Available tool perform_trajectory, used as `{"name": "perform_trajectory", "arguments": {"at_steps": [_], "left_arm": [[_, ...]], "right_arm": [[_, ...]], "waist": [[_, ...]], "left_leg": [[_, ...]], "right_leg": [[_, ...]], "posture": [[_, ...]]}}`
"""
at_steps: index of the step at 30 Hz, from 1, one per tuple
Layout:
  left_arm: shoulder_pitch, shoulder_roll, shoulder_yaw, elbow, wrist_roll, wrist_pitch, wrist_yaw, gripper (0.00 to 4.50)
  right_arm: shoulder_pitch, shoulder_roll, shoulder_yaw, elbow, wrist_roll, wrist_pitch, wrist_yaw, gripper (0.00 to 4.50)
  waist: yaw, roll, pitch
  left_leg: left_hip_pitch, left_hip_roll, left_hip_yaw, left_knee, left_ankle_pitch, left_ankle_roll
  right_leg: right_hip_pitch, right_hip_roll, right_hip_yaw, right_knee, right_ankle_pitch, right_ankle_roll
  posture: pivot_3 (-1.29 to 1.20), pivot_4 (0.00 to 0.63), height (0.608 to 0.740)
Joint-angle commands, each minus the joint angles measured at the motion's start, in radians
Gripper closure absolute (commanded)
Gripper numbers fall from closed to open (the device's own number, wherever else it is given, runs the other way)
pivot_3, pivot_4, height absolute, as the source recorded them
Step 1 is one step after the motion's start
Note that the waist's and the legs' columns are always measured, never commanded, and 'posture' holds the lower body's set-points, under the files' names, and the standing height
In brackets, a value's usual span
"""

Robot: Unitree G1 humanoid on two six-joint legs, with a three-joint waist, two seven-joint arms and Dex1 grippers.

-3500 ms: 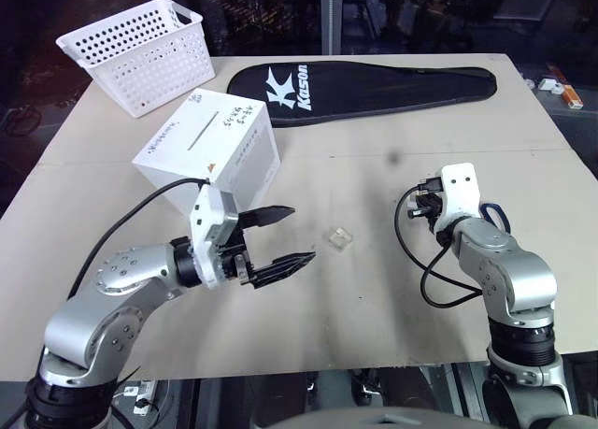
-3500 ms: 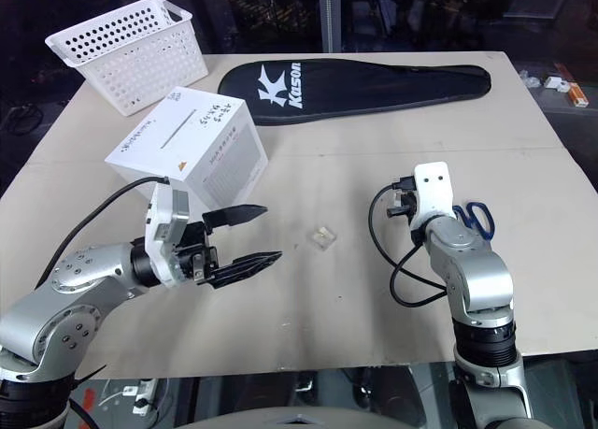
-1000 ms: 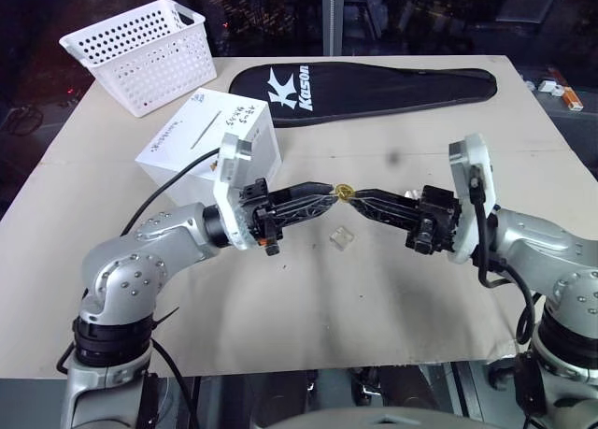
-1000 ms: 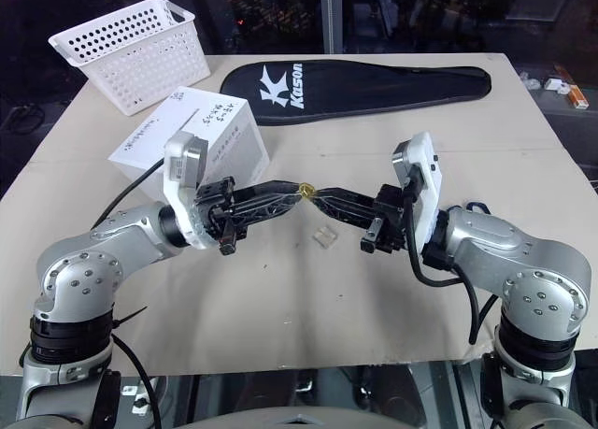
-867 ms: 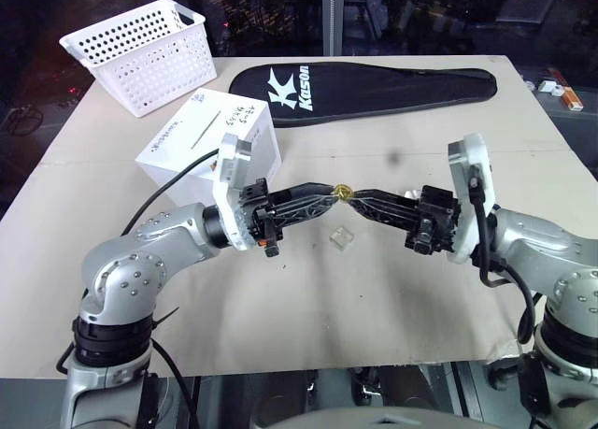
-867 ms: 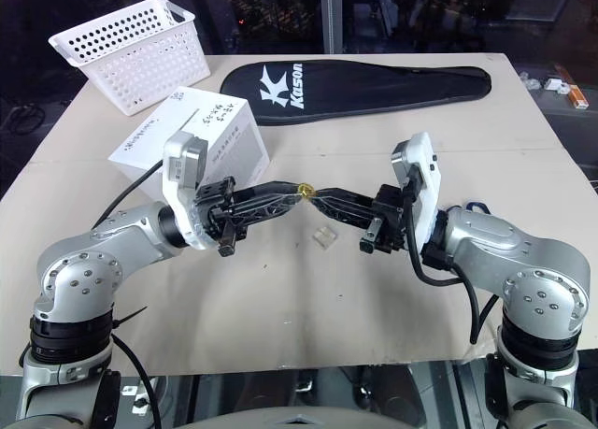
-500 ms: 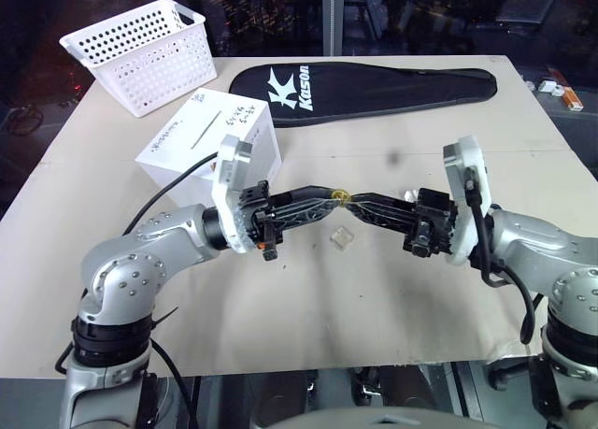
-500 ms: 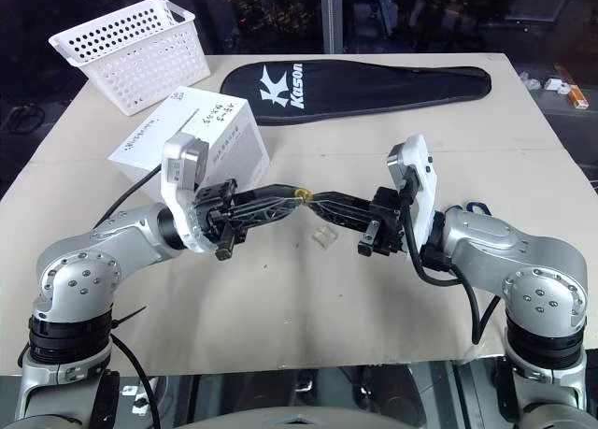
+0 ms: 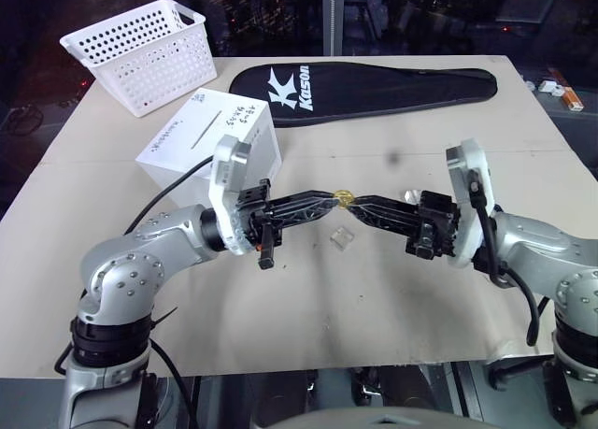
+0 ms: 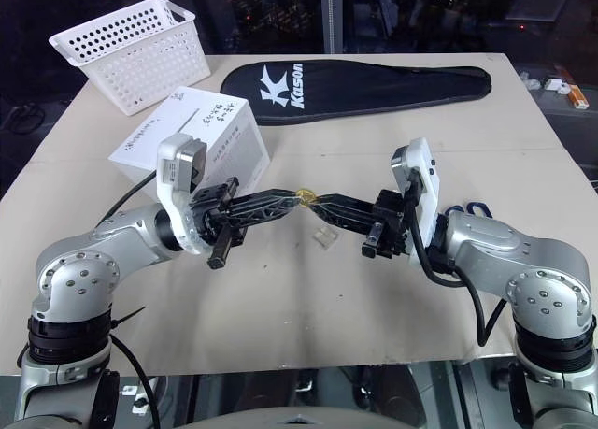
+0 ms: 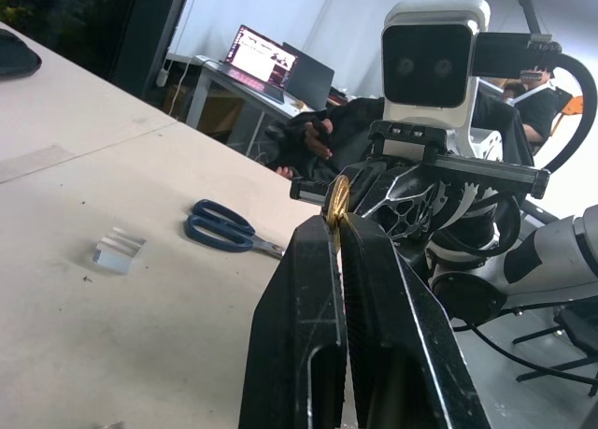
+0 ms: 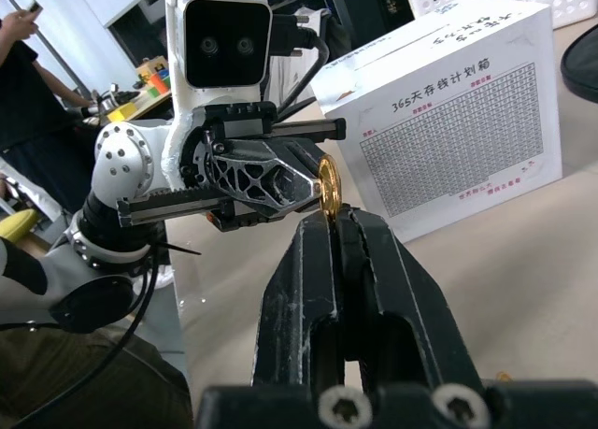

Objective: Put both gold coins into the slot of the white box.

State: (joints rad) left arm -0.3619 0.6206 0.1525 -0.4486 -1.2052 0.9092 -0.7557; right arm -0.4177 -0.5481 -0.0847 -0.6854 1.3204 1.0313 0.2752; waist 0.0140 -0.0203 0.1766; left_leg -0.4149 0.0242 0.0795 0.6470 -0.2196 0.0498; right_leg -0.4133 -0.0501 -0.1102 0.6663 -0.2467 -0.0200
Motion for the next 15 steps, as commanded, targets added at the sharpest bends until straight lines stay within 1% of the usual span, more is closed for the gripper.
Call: {"name": "perform_trajectory", "arguments": {"at_steps": [1,3,5,7,9,13,15], "left_arm": [[-0.012,-0.001,0.017,-0.003,-0.023,-0.007,0.006,4.50],[-0.006,0.006,0.061,-0.011,-0.068,0.000,0.062,4.50],[0.002,0.026,0.116,-0.017,-0.130,0.008,0.129,4.50],[0.004,0.044,0.151,-0.011,-0.171,0.014,0.174,4.50],[0.008,0.066,0.188,-0.005,-0.214,0.017,0.223,4.50],[0.006,0.109,0.255,0.019,-0.274,0.011,0.313,4.50],[-0.010,0.173,0.326,0.052,-0.211,-0.010,0.402,4.50]], "right_arm": [[-0.002,-0.004,0.014,-0.028,0.027,-0.038,0.032,3.65],[-0.004,-0.027,-0.006,-0.028,0.000,-0.055,0.039,2.86],[-0.011,-0.062,-0.025,-0.035,-0.016,-0.066,0.054,1.89],[-0.024,-0.079,-0.018,-0.034,-0.053,-0.082,0.053,1.06],[-0.028,-0.102,-0.019,-0.035,-0.069,-0.098,0.078,0.33],[-0.047,-0.132,-0.003,-0.033,-0.188,-0.152,0.113,0.33],[-0.069,-0.162,-0.020,-0.026,-0.229,-0.183,0.160,0.33]], "waist": [[0.000,0.000,0.000],[0.000,0.000,0.000],[0.000,0.000,0.000],[0.000,-0.001,0.000],[0.000,-0.001,0.000],[0.000,-0.001,0.001],[0.001,-0.001,0.001]], "left_leg": [[0.000,0.000,0.000,0.000,0.000,0.000],[0.000,0.000,0.000,0.000,-0.001,0.001],[0.000,0.000,0.000,0.000,-0.001,0.002],[0.000,0.000,0.000,0.000,-0.001,0.002],[0.000,0.000,0.000,0.000,-0.001,0.001],[0.000,0.000,0.000,0.000,-0.001,0.001],[0.000,0.000,0.000,0.000,-0.001,0.001]], "right_leg": [[0.000,0.000,0.000,0.000,0.000,0.000],[0.000,0.000,0.000,0.000,0.000,0.000],[0.000,0.000,0.000,0.000,0.000,0.000],[0.000,0.000,0.000,0.000,0.000,0.000],[0.000,0.000,0.000,0.000,0.000,0.000],[0.000,0.000,0.000,0.000,0.000,0.000],[0.000,0.000,0.000,0.000,0.000,0.000]], "posture": [[0.00,0.150,0.738],[0.00,0.150,0.738],[0.00,0.150,0.738],[0.00,0.150,0.738],[0.00,0.150,0.738],[0.00,0.150,0.738],[0.00,0.150,0.738]]}}
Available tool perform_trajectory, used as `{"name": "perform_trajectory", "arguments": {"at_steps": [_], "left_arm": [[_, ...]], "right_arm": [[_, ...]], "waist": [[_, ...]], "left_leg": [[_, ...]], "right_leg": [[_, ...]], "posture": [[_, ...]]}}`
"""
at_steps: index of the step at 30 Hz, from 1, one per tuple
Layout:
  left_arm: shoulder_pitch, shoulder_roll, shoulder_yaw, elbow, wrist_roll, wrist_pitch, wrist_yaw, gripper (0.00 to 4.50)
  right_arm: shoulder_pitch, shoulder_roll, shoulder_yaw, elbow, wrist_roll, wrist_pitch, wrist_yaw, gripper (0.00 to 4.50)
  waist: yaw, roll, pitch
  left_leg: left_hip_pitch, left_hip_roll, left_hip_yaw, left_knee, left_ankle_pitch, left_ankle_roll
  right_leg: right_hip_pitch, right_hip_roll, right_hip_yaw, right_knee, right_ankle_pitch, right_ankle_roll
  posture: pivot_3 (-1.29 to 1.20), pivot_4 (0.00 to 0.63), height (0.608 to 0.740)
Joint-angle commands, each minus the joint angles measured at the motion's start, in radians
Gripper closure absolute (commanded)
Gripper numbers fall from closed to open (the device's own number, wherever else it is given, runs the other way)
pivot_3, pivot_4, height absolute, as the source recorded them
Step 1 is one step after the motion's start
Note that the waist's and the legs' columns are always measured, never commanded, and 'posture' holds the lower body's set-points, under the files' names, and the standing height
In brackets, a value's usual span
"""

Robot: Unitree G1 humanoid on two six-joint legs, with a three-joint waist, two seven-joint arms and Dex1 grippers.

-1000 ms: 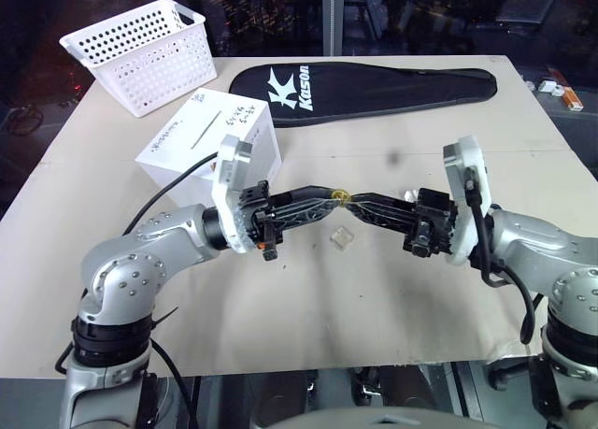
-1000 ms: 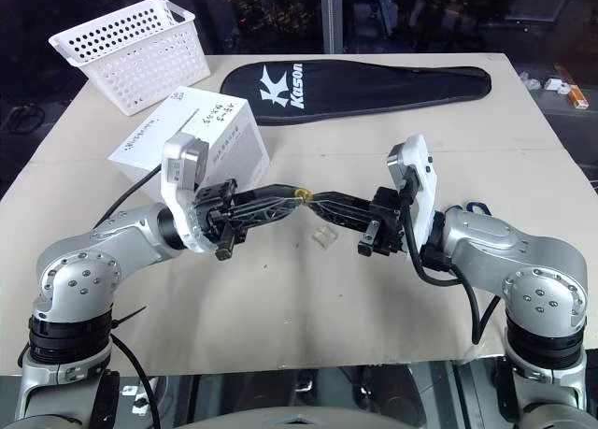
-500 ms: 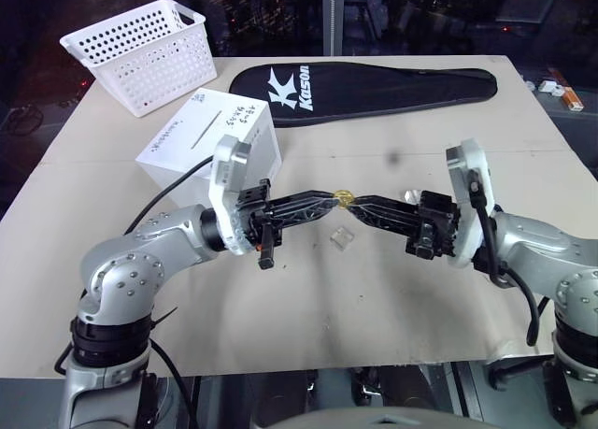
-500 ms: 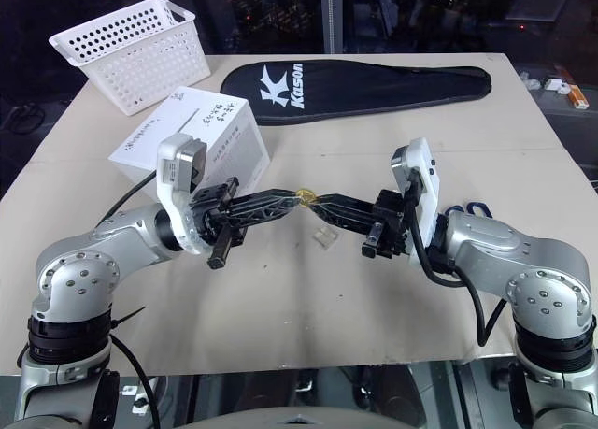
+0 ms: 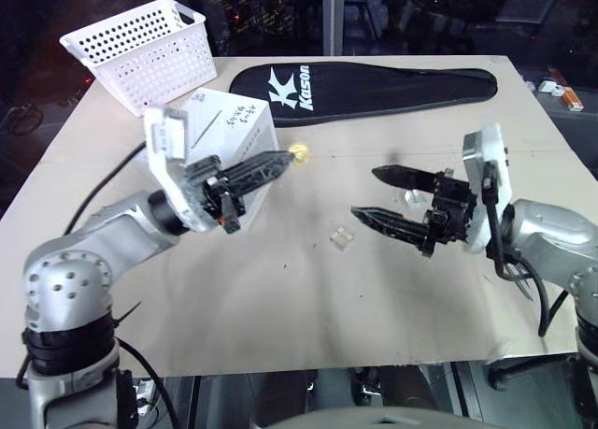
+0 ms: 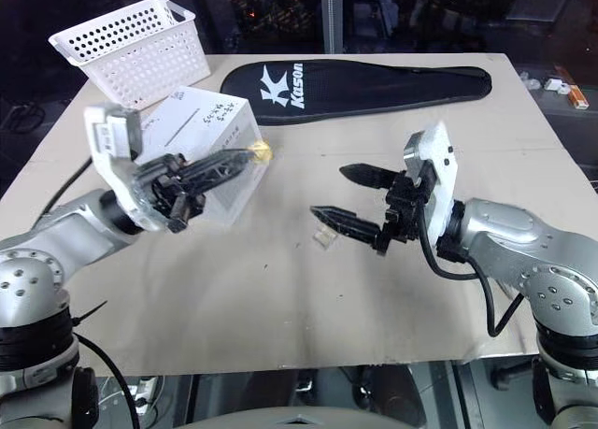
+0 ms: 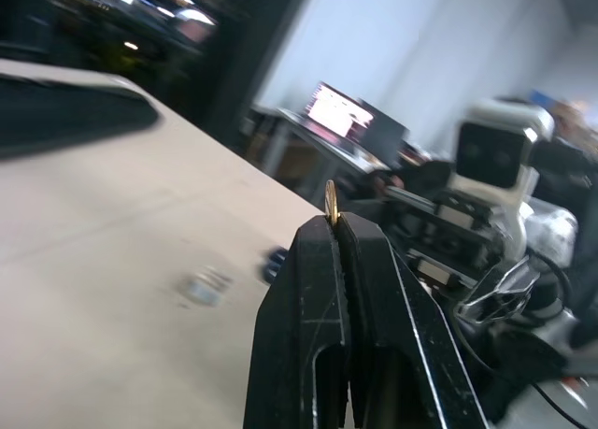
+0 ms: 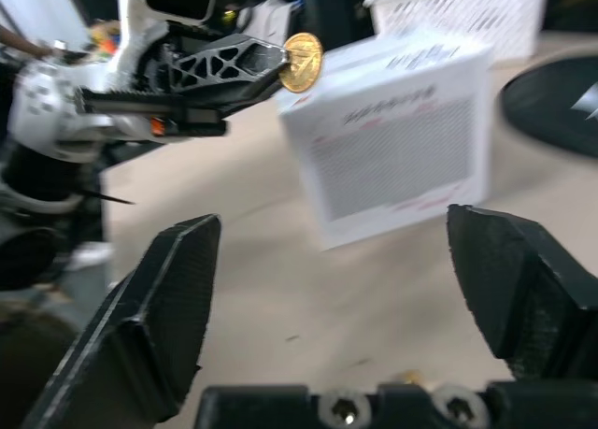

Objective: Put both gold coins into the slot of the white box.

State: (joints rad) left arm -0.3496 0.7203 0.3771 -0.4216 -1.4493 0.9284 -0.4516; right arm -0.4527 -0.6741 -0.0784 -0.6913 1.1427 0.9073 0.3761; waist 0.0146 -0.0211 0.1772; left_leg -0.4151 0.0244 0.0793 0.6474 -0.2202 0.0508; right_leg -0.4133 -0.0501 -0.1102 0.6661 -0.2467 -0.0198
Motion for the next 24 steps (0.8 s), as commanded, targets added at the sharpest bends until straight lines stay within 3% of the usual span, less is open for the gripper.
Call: {"name": "perform_trajectory", "arguments": {"at_steps": [1,4,8,16,24], "left_arm": [[-0.036,0.111,0.132,0.053,0.076,-0.037,0.135,4.50],[-0.108,0.230,0.162,0.168,0.130,-0.004,0.201,4.50],[-0.280,0.341,0.067,0.361,0.116,0.155,0.208,4.50],[-0.447,0.359,-0.081,0.443,0.262,0.275,0.171,4.50],[-0.487,0.324,-0.146,0.476,0.426,0.313,0.164,4.50]], "right_arm": [[-0.051,-0.046,-0.037,-0.016,-0.066,-0.078,0.085,0.33],[-0.075,-0.088,-0.061,-0.008,-0.103,-0.134,0.182,0.33],[-0.089,-0.112,-0.066,0.032,-0.137,-0.174,0.259,0.33],[-0.122,-0.098,-0.036,0.067,-0.236,-0.220,0.299,0.33],[-0.087,-0.075,-0.025,0.040,-0.265,-0.233,0.294,0.33]], "waist": [[0.000,-0.001,0.001],[0.000,-0.002,0.003],[0.008,-0.003,0.003],[0.001,-0.006,0.005],[0.000,-0.006,0.005]], "left_leg": [[0.000,0.000,0.000,0.000,0.000,0.000],[0.000,0.000,-0.001,0.000,0.000,0.000],[-0.001,0.000,-0.002,0.000,0.000,0.000],[-0.002,-0.001,-0.002,0.000,0.000,0.000],[-0.002,-0.001,-0.001,0.000,0.000,0.000]], "right_leg": [[0.000,0.000,0.000,0.000,0.000,0.000],[0.000,0.001,-0.001,0.000,0.000,0.000],[0.000,0.000,-0.004,-0.002,0.000,0.000],[0.000,-0.002,-0.003,-0.002,0.001,0.001],[0.000,-0.002,-0.002,-0.002,0.001,0.001]], "posture": [[0.00,0.150,0.738],[0.00,0.150,0.738],[0.00,0.150,0.738],[0.00,0.150,0.738],[0.00,0.150,0.738]]}}
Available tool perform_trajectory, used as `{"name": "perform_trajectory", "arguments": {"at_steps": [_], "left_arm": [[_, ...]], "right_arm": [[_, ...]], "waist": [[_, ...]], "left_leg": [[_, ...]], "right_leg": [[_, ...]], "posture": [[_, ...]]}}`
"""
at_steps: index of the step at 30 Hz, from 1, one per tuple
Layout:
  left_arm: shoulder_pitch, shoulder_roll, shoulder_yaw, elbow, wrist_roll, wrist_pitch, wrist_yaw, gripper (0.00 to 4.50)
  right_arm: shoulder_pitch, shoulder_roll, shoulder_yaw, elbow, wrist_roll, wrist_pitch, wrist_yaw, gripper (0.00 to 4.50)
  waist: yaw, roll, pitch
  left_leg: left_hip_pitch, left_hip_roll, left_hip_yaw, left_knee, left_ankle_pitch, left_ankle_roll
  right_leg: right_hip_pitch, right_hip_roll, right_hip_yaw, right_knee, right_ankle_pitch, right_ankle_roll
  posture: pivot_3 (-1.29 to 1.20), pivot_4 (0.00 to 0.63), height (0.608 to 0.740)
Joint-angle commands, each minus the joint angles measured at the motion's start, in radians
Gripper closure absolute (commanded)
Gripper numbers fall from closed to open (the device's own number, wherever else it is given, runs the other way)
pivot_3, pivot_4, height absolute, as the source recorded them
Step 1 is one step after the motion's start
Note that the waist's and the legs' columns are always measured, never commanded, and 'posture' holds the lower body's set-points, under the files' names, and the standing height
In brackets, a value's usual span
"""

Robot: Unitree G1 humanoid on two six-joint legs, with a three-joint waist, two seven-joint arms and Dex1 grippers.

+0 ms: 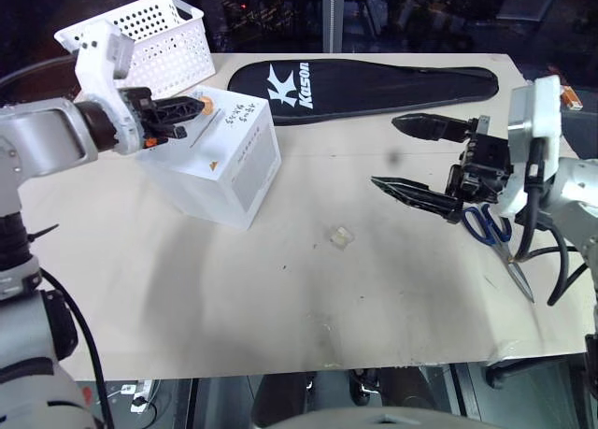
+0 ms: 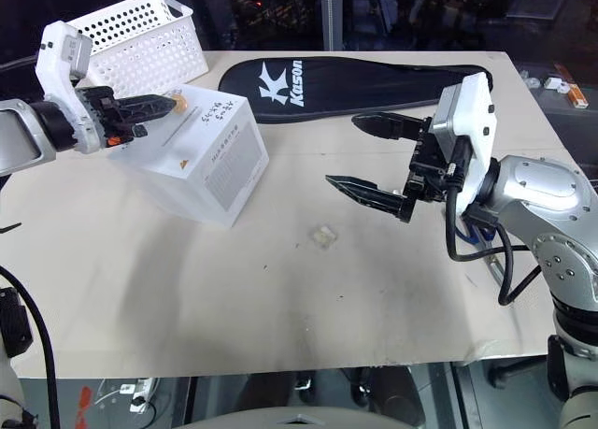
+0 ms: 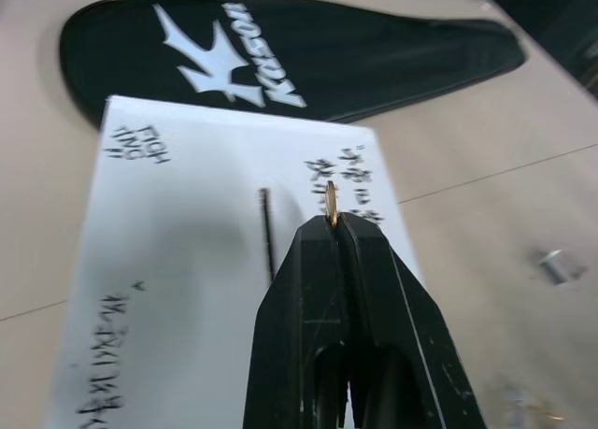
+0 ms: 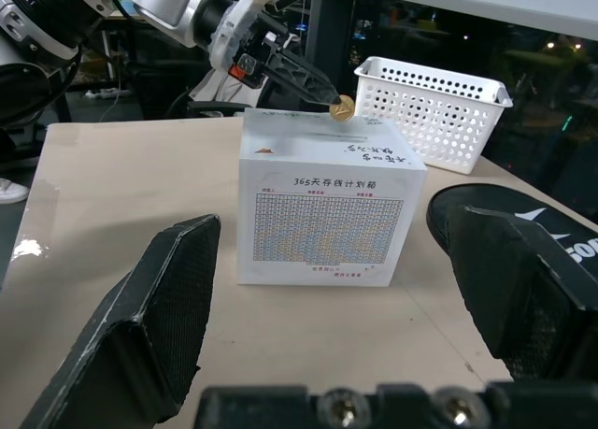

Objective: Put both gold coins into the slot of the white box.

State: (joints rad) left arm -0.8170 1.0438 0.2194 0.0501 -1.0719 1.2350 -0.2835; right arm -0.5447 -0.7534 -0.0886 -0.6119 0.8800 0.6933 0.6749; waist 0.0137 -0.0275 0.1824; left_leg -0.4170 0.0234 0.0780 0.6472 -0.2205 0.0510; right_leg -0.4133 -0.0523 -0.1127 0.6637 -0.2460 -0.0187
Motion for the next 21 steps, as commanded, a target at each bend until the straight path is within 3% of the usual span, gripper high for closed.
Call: {"name": "perform_trajectory", "arguments": {"at_steps": [1,13,16,19,21], "left_arm": [[-0.018,0.000,0.007,0.007,0.060,0.021,-0.012,4.50],[0.000,-0.013,-0.008,-0.067,0.165,0.069,-0.080,4.50],[0.010,-0.037,0.056,-0.082,0.172,0.042,-0.075,3.67],[0.019,-0.069,0.174,-0.114,0.117,-0.015,-0.133,2.40],[0.081,-0.062,0.228,-0.188,0.097,-0.054,-0.208,2.40]], "right_arm": [[0.016,0.003,-0.016,-0.045,-0.005,-0.018,-0.004,0.33],[0.056,-0.003,-0.026,-0.066,-0.005,-0.013,-0.002,0.33],[0.054,0.000,-0.022,-0.069,0.004,0.002,-0.015,0.27],[0.056,0.008,-0.015,-0.071,0.006,0.009,-0.030,0.27],[0.062,0.017,-0.014,-0.071,0.014,0.013,-0.039,0.27]], "waist": [[0.001,0.000,0.000],[-0.001,0.000,0.000],[0.000,0.000,0.000],[0.000,-0.001,0.000],[-0.003,-0.001,0.001]], "left_leg": [[0.000,0.000,0.000,0.000,0.000,0.000],[0.001,0.000,0.000,0.000,0.000,0.000],[0.001,0.000,0.000,0.001,0.000,0.000],[0.000,0.000,0.000,0.001,0.000,0.000],[0.000,0.000,0.000,0.001,0.000,0.000]], "right_leg": [[0.000,0.000,0.000,0.000,0.000,0.000],[0.000,0.000,0.000,0.001,0.000,0.000],[0.000,-0.001,0.000,0.001,0.000,0.000],[0.000,-0.001,0.000,0.001,0.000,0.000],[0.000,-0.001,0.000,0.001,0.001,-0.001]], "posture": [[0.00,0.150,0.738],[0.00,0.150,0.738],[0.00,0.150,0.738],[0.00,0.150,0.738],[0.00,0.150,0.738]]}}
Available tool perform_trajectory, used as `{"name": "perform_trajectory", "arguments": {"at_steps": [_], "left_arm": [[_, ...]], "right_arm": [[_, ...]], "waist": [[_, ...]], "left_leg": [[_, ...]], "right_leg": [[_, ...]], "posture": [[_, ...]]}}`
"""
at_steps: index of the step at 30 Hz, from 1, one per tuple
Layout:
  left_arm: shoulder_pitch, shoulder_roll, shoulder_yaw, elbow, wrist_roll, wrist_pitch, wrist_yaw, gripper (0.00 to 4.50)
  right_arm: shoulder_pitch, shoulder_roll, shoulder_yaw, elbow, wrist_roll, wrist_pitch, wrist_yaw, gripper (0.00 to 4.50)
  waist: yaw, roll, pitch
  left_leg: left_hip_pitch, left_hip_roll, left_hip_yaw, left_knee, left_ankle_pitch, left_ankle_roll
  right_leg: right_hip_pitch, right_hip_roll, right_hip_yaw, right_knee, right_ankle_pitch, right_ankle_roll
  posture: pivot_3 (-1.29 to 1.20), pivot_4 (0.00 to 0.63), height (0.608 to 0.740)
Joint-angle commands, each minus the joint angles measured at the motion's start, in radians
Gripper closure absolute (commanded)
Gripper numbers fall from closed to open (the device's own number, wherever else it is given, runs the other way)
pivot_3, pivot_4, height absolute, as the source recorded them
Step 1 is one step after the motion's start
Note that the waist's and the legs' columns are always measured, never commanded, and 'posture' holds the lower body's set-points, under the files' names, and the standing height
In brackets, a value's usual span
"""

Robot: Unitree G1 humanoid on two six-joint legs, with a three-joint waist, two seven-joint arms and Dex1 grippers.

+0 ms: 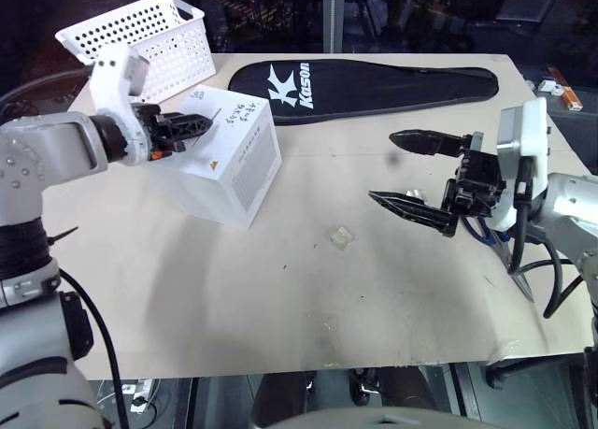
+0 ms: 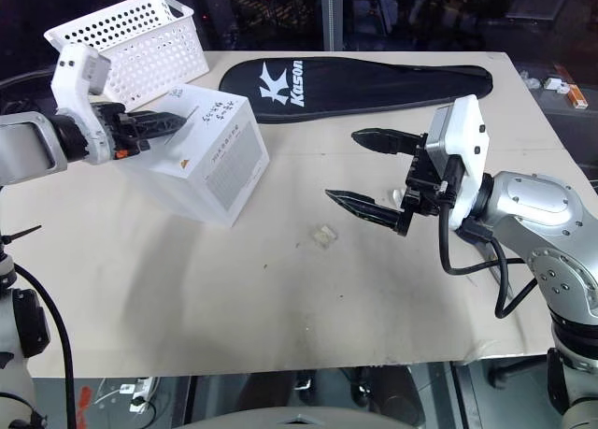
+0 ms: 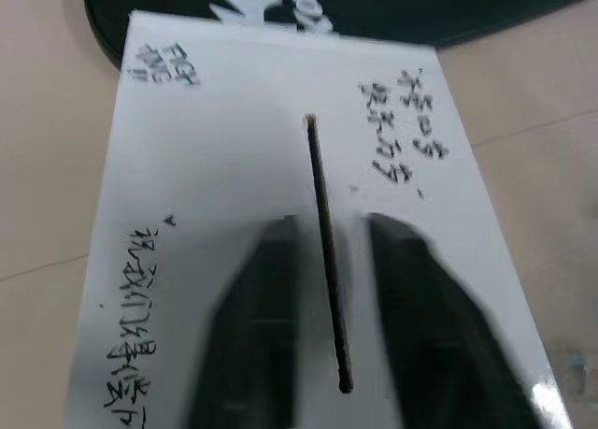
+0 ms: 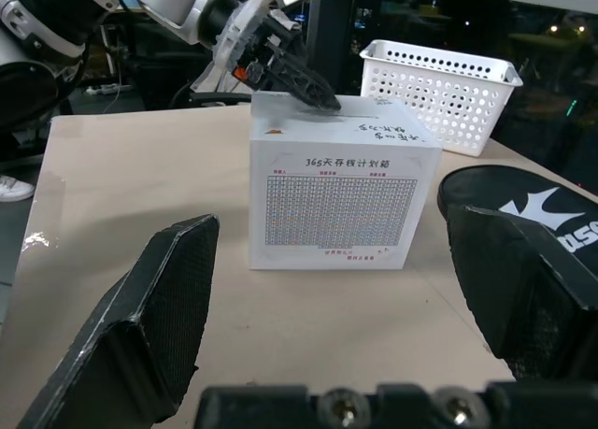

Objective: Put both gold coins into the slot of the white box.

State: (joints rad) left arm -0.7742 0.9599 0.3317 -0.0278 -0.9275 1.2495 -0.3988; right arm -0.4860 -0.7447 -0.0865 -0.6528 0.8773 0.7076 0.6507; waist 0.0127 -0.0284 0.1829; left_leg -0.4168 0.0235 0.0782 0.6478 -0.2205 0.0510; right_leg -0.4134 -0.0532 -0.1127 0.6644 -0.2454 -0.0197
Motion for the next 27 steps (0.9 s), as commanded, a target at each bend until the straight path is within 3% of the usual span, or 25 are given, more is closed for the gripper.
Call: {"name": "perform_trajectory", "arguments": {"at_steps": [1,5,9,10,12,14,15,18,20,24,27], "left_arm": [[0.081,0.013,0.158,-0.165,-0.090,-0.092,-0.165,2.40],[0.175,0.009,0.284,-0.262,-0.322,-0.022,-0.281,2.40],[0.352,-0.002,0.293,-0.444,-0.414,-0.035,-0.366,2.40],[0.391,-0.023,0.289,-0.492,-0.442,-0.050,-0.351,2.14],[0.505,-0.040,0.264,-0.618,-0.370,-0.117,-0.378,1.64],[0.619,-0.056,0.257,-0.699,-0.309,-0.168,-0.396,0.80],[0.678,-0.059,0.244,-0.724,-0.256,-0.210,-0.424,0.80],[0.788,-0.067,0.219,-0.736,-0.162,-0.296,-0.464,0.76],[0.839,-0.063,0.210,-0.736,-0.116,-0.344,-0.491,0.76],[0.894,-0.059,0.204,-0.739,-0.067,-0.408,-0.514,0.76],[0.904,-0.053,0.197,-0.745,-0.058,-0.425,-0.510,0.76]], "right_arm": [[0.005,0.015,-0.012,-0.029,0.018,0.000,-0.019,0.27],[0.025,0.051,0.030,-0.020,0.013,0.031,-0.056,0.27],[0.054,0.059,0.163,0.007,-0.139,0.047,-0.107,0.27],[0.065,0.074,0.203,0.025,-0.173,0.067,-0.140,0.27],[0.097,0.083,0.291,0.044,-0.252,0.074,-0.161,0.27],[0.126,0.099,0.343,0.047,-0.281,0.067,-0.145,0.27],[0.129,0.121,0.367,0.063,-0.293,0.071,-0.149,0.27],[0.123,0.180,0.418,0.114,-0.340,0.080,-0.165,1.07],[0.114,0.206,0.434,0.141,-0.372,0.083,-0.172,1.89],[0.099,0.243,0.434,0.170,-0.403,0.097,-0.170,1.89],[0.090,0.259,0.433,0.181,-0.424,0.108,-0.169,2.73]], "waist": [[-0.003,0.000,0.000],[0.000,0.000,0.000],[0.000,0.001,0.000],[0.000,0.000,0.000],[0.000,0.000,-0.001],[0.001,0.001,0.000],[0.000,0.001,0.000],[-0.002,0.001,-0.001],[0.000,0.001,-0.001],[0.004,0.002,-0.001],[0.003,0.002,-0.001]], "left_leg": [[0.000,0.000,0.000,0.000,0.000,0.000],[0.000,0.000,0.000,0.000,0.000,0.000],[0.001,0.000,0.000,0.001,0.000,0.000],[0.002,0.000,0.001,0.001,0.000,0.000],[0.001,0.000,0.000,0.001,0.000,0.000],[0.001,0.000,0.001,0.001,0.000,0.000],[0.001,0.000,0.001,0.001,0.000,0.000],[0.002,0.000,0.001,0.000,0.000,0.000],[0.002,0.000,0.000,0.000,0.000,0.000],[0.001,0.000,-0.001,0.001,0.000,0.000],[0.001,0.000,-0.001,0.001,-0.001,0.000]], "right_leg": [[0.000,0.000,0.000,0.000,0.001,-0.002],[0.000,-0.001,0.000,0.000,0.002,-0.003],[0.001,-0.001,0.000,0.000,0.000,0.000],[0.001,-0.001,0.001,0.000,0.000,0.000],[0.001,-0.001,0.001,0.000,0.000,0.000],[0.001,-0.001,0.001,0.001,0.001,-0.003],[0.000,-0.001,0.001,0.000,0.002,-0.003],[0.000,0.000,0.001,0.001,0.001,-0.003],[0.000,0.000,0.000,0.001,0.000,0.000],[0.000,0.000,0.000,0.001,0.000,0.000],[0.000,-0.001,0.000,0.000,0.000,0.000]], "posture": [[0.00,0.150,0.738],[0.00,0.150,0.738],[0.00,0.150,0.738],[0.00,0.150,0.738],[0.00,0.150,0.738],[0.00,0.150,0.738],[0.00,0.150,0.738],[0.00,0.150,0.738],[0.00,0.150,0.738],[0.00,0.150,0.738],[0.00,0.150,0.738]]}}
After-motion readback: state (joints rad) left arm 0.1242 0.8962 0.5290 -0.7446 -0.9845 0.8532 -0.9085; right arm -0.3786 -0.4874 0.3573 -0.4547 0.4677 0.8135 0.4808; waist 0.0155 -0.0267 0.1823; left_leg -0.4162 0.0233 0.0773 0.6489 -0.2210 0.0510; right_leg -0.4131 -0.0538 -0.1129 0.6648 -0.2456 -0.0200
